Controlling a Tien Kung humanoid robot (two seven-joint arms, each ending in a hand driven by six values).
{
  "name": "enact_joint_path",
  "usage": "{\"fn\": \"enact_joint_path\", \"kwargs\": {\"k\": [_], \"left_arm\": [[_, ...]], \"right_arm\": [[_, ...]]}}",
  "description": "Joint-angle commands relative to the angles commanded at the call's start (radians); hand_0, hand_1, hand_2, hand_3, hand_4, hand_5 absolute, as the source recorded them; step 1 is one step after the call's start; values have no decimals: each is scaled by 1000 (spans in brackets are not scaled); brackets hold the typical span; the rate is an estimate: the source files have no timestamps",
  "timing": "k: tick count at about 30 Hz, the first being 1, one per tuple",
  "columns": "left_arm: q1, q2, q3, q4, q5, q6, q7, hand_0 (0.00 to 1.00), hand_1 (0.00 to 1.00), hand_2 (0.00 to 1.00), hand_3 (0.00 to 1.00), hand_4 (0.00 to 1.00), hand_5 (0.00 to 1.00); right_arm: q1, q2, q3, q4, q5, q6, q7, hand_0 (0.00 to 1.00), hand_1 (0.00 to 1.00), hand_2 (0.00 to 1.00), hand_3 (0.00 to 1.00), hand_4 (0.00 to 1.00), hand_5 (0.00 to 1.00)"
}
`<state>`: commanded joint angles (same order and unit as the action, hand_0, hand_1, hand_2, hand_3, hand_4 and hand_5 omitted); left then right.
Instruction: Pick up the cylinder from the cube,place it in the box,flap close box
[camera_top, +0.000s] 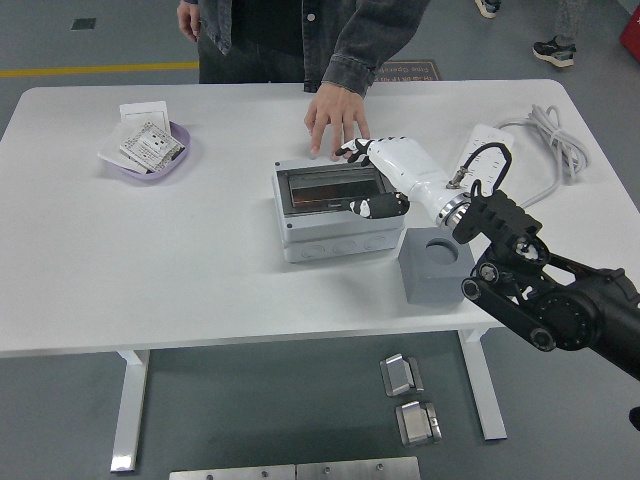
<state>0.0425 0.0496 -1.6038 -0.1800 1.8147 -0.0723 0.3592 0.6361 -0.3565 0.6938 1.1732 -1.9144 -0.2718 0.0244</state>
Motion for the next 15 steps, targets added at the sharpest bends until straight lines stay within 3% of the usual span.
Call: {"fn": "enact_joint_path", "kwargs": {"k": [4, 7, 13, 15], "left_arm": [[9, 3, 3, 0, -12, 3, 1, 668, 678, 589, 651, 649, 449], [18, 4, 2, 0, -19, 7, 2, 668, 678, 589, 651, 649, 449], [38, 1, 4, 0, -36, 13, 3, 668, 678, 589, 651, 649, 449], [41, -1, 6, 0, -39, 14, 2, 668, 678, 589, 651, 649, 449]], "right_arm": [[-107, -48, 138, 113, -35, 7, -6, 682, 605, 669, 787, 839, 282], [-198, -47, 245, 197, -32, -4, 5, 682, 605, 669, 787, 839, 282], [-412, 61, 491, 369, 84, -53, 94, 679, 608, 669, 789, 859, 304], [-464, 95, 563, 396, 136, -65, 132, 679, 608, 669, 789, 859, 304]]}}
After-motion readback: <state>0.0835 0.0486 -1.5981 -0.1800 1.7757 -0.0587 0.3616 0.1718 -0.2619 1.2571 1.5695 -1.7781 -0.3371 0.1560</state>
